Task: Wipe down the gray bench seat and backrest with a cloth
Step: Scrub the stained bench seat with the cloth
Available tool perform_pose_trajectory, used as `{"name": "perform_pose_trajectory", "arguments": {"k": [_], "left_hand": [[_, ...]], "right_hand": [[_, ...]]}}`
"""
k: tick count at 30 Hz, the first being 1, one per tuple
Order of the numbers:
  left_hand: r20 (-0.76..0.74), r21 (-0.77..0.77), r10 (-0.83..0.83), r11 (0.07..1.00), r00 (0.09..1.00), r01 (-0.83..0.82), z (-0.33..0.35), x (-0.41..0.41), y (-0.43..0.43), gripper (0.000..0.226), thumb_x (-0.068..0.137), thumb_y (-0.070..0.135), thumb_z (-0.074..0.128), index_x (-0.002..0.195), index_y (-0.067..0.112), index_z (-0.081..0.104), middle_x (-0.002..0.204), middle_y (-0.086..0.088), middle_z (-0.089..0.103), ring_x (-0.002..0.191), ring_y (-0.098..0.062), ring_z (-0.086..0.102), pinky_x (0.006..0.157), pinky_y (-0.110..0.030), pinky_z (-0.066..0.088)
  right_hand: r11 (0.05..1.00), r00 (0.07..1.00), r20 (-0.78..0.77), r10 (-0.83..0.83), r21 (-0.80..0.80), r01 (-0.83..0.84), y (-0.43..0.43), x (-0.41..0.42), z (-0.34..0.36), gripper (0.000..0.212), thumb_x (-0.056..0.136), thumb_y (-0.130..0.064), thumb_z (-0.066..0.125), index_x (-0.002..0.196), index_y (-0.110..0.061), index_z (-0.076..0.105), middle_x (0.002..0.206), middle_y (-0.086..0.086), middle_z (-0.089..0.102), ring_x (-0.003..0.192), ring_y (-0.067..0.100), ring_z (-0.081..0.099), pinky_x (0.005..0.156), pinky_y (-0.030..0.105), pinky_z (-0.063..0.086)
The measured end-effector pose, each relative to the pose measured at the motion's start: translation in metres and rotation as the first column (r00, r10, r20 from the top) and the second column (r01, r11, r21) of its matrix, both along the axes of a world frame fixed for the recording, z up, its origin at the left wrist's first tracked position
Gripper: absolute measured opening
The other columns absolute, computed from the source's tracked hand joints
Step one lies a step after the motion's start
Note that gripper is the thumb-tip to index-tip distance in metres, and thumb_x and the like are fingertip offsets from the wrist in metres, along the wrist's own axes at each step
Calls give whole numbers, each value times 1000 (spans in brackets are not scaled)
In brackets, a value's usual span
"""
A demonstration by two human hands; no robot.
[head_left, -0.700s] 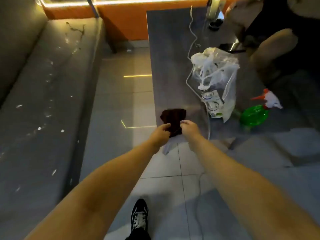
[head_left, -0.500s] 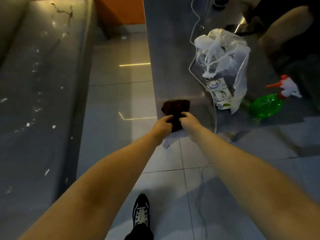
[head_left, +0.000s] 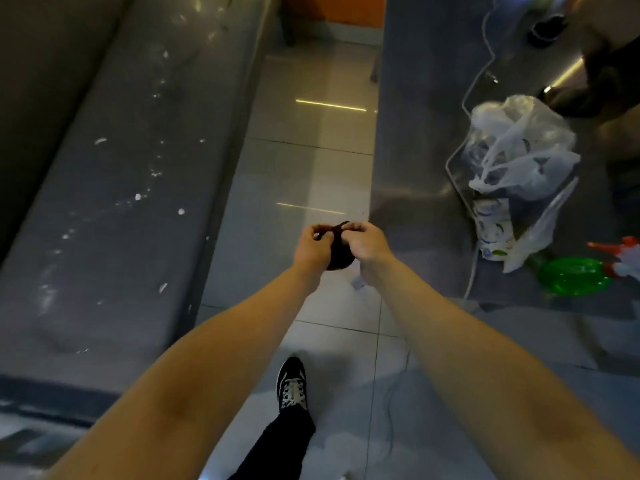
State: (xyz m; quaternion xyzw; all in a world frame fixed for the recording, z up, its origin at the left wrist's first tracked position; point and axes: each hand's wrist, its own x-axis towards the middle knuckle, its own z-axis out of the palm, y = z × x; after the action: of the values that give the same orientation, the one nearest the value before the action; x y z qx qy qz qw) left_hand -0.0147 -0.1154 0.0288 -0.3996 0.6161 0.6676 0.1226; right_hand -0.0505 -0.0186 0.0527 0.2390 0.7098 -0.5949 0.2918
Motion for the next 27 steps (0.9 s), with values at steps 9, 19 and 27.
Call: {"name": "perform_pose_trajectory", "arguments": {"k": [9, 19, 27], "left_hand": [[15, -51, 345, 938, 939, -344, 63, 37, -186, 51, 88, -11, 51, 116, 31, 53, 115, -12, 62, 95, -27, 67, 70, -37, 59], [9, -49, 649, 760, 761, -648, 117, 85, -257, 60, 88, -22, 39, 131, 14, 58, 113, -7, 64, 86, -13, 63, 55, -19, 56], [-84, -2, 862, 502, 500, -865, 94, 135, -261, 33, 96, -10, 49, 119, 7, 64, 102, -12, 70, 68, -17, 71, 50, -24, 55]], "right_hand": [[921, 921, -47, 387, 72, -383, -188, -7, 44, 53, 82, 17, 40, 105, -25, 65, 128, 11, 62, 114, 28, 60, 92, 29, 50], [501, 499, -50, 865, 141, -854, -296, 7, 78, 57, 90, 9, 43, 136, -20, 61, 143, 8, 55, 125, 28, 55, 102, 34, 49], [134, 103, -135, 985, 246, -960, -340, 52, 54, 54, 78, -30, 57, 131, -40, 56, 136, 4, 55, 124, 29, 54, 113, 50, 39]]}}
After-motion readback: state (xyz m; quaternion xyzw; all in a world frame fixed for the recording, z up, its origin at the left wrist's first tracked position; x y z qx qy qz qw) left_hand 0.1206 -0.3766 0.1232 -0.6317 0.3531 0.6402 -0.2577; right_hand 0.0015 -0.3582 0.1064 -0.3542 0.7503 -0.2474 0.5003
